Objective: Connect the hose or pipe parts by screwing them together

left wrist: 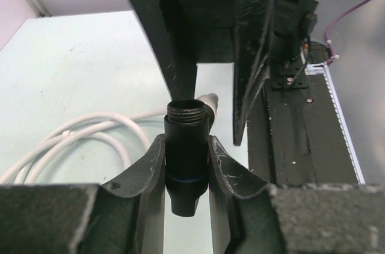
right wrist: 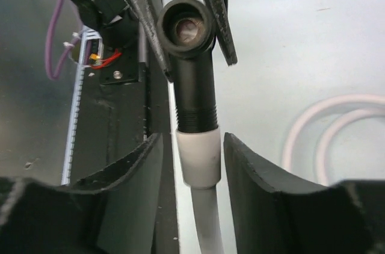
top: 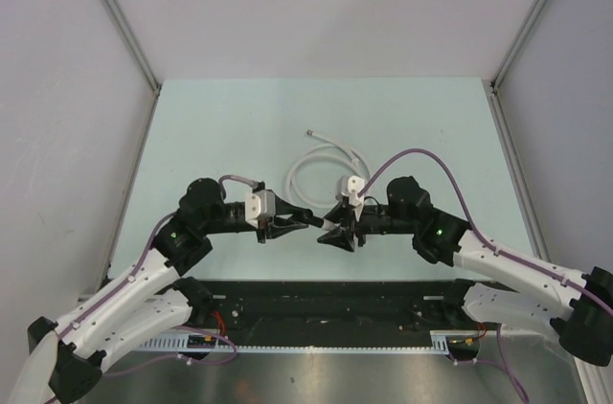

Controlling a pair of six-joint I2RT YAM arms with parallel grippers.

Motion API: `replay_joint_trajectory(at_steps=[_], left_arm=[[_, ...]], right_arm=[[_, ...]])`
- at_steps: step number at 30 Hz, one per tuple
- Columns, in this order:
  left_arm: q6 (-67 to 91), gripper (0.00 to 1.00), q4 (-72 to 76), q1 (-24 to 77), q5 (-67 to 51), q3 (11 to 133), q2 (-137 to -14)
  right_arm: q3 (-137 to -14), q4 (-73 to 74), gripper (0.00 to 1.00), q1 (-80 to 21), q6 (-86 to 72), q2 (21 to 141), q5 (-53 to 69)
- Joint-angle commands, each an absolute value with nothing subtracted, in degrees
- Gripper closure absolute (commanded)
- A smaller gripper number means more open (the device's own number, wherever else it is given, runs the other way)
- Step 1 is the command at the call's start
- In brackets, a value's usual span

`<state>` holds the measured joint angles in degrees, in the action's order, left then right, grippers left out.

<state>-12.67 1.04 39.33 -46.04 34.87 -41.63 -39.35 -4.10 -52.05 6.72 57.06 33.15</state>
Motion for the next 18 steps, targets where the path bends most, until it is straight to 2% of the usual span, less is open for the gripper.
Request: replay_joint_trajectory(at_steps=[1, 4, 6, 8, 13, 18], left_arm=[[-9.3, 1.00, 5.4, 39.2, -39.3, 36.8, -40.7], [3.6, 1.00, 5.5, 39.2, -28.7, 38.1, -39.8], [13.6, 1.00, 4.2, 39.2, -21.0, 39.1, -39.0], [20.3, 1.00, 3.9, 39.1, -19.7, 39.4, -38.3], [34.5, 1.00, 3.8, 39.1, -17.0, 40.0, -35.2], [43.3, 0.99, 3.3, 39.1, -18.7, 40.9, -34.3]], right_arm=[[-41.4, -1.6, 0.35, -51.9, 5.8, 51.7, 25.6], [-41.0, -1.6, 0.21, -52.5, 7.0, 49.5, 20.4], [-40.9, -1.8, 0.16, -53.5, 9.1, 47.8, 15.7], [-40.4, -2.5, 0.10, -56.2, 12.5, 46.9, 9.8], [-39.8, -4.6, 0.06, -64.6, 22.3, 47.1, -6.1], [-39.4, -11.2, 0.08, -71.6, 31.5, 48.5, -15.1]])
